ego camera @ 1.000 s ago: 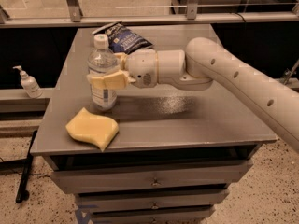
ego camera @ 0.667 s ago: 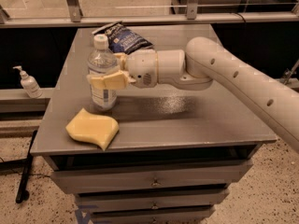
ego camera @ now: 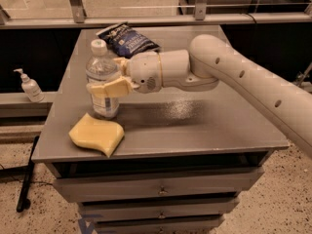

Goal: Move blue plastic bottle near sponge

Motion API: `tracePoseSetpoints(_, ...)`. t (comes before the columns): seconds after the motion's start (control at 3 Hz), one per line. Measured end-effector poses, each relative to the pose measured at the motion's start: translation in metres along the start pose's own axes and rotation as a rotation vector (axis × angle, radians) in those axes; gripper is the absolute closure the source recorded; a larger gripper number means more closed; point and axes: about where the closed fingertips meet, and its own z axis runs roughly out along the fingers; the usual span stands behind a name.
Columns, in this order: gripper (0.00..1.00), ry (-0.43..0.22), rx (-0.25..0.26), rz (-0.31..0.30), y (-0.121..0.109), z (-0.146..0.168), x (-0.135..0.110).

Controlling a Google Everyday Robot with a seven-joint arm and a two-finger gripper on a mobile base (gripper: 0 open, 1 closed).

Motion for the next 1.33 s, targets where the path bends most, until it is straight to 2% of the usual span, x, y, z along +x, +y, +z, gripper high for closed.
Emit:
tracePoseSetpoints(0.67, 1.0, 0.058, -0.107, -0.034, 0.012, 0.007, -0.018)
tracePoseSetpoints(1.33, 1.0, 0.105, -0.158, -0.015, 0.016, 0.006, -0.005)
